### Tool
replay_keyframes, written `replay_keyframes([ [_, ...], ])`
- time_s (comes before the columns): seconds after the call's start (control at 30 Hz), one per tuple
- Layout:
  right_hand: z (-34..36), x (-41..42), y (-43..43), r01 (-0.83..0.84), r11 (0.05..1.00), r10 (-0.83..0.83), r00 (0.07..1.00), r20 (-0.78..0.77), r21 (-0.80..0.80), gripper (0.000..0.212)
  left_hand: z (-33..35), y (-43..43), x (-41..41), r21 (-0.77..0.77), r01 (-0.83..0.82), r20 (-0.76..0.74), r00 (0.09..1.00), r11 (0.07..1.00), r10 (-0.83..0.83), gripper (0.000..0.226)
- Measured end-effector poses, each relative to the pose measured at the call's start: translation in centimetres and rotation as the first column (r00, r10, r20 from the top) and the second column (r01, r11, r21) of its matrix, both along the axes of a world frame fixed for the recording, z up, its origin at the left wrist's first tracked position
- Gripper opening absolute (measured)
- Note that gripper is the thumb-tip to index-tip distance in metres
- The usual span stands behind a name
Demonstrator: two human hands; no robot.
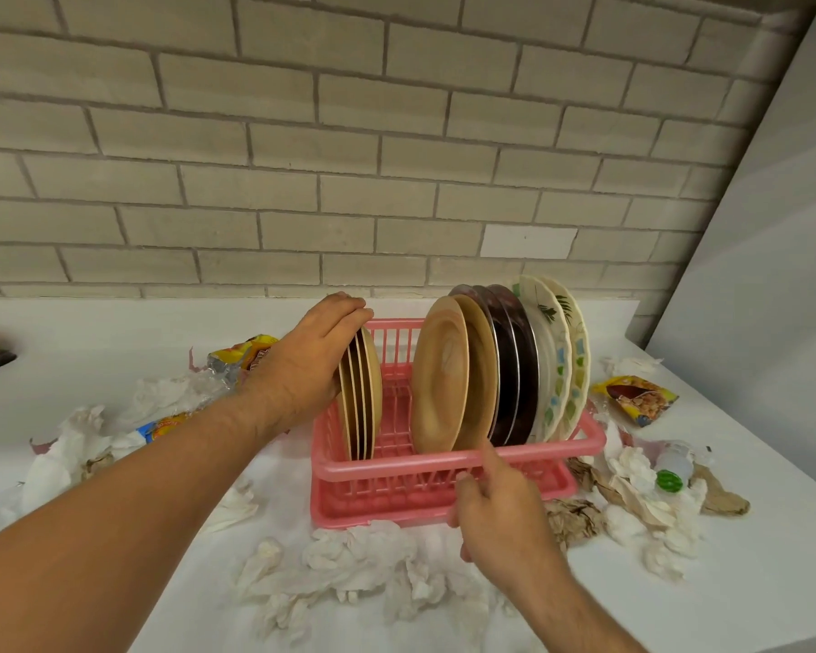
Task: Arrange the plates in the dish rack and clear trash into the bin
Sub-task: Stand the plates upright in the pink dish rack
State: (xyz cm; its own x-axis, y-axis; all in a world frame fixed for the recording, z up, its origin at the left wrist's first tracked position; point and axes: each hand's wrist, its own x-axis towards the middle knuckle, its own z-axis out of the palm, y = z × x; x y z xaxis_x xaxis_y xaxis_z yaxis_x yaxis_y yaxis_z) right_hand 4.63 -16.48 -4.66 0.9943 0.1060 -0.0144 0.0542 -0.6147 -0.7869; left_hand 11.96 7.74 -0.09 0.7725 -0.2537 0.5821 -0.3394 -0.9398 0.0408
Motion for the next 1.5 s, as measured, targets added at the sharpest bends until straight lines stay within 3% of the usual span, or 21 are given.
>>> replay_keyframes([
  [0.2, -0.1, -0.7, 0.2, 0.082, 0.959, -0.053, 0.992, -0.114, 0.271, 0.056, 0.0, 0.0, 0.0, 0.0, -0.003, -0.01, 1.0, 1.0, 0.003, 0.077],
  [0.5, 0.2, -0.4, 0.2, 0.1, 0.906, -0.04, 0.988, -0.151, 0.412, 0.057, 0.2, -0.2, -0.3, 0.005, -0.016, 0.001, 1.0, 1.0, 0.016, 0.078],
  [1.2, -0.3, -0.3, 0.2, 0.125, 0.901, -0.083, 0.989, -0.12, 0.414, 0.061, 0.6, -0.3, -0.4, 0.004, -0.005, 0.002, 1.0, 1.0, 0.005, 0.076],
  [1.5, 0.9, 0.5, 0.6, 0.096, 0.934, -0.07, 0.994, -0.084, 0.346, 0.061, 0.6, -0.3, -0.5, -0.001, -0.013, 0.002, 1.0, 1.0, 0.013, 0.077],
])
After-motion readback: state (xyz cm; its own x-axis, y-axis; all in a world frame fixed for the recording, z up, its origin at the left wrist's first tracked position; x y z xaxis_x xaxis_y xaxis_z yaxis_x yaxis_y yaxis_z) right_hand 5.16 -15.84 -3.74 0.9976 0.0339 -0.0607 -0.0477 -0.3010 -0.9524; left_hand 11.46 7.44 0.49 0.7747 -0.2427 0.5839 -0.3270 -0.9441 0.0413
